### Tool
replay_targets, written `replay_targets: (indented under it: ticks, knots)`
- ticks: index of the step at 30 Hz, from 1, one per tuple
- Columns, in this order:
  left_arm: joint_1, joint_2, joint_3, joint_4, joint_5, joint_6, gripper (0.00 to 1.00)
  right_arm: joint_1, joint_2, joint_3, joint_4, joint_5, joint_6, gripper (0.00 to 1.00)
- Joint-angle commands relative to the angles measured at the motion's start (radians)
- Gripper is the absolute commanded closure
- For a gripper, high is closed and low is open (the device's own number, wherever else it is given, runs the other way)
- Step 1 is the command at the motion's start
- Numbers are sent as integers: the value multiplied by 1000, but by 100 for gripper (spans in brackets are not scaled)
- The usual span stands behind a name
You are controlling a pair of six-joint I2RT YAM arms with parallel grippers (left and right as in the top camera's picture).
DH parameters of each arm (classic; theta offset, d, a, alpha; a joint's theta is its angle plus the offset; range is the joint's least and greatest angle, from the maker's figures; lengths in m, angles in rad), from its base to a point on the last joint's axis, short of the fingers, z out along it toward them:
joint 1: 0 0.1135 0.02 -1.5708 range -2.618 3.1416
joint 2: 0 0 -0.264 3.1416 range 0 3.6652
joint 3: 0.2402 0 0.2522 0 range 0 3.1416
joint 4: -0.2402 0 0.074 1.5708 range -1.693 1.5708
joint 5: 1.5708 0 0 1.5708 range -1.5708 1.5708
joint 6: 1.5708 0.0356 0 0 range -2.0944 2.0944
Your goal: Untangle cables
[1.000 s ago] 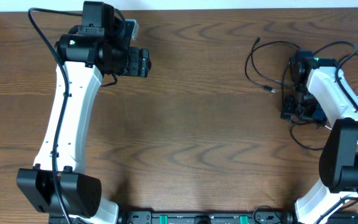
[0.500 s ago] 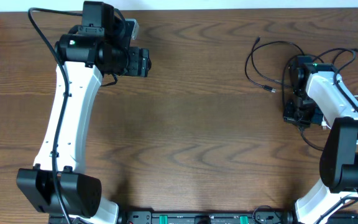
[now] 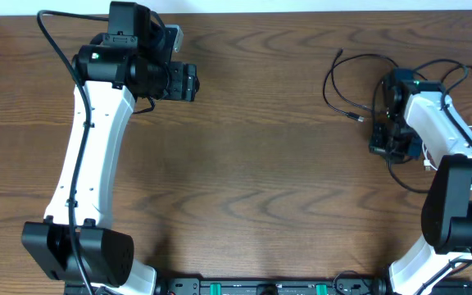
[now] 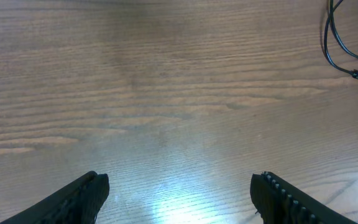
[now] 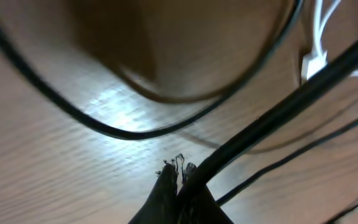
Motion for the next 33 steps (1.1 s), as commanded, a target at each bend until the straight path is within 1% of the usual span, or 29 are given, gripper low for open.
replay_targets:
  ticks: [1, 8, 11, 15, 22, 33]
  knots:
    - [2, -25, 9, -5, 15, 6, 21, -4, -6, 110, -6, -20, -38, 99]
    - [2, -25, 9, -11, 15, 6, 21, -4, -6, 369, -97, 23, -87, 99]
    - [2, -25, 9, -14, 15, 6, 21, -6, -6, 480, -146, 89, -103, 99]
    - [2, -25, 9, -13, 15, 6, 21, -43, -6, 570, -228, 198, -94, 99]
    - [2, -25, 9, -13, 15, 6, 21, -188, -6, 595, -315, 227, -53, 99]
    - [2, -25, 9, -6, 15, 6, 21, -405, -23, 595, -351, 234, -18, 99]
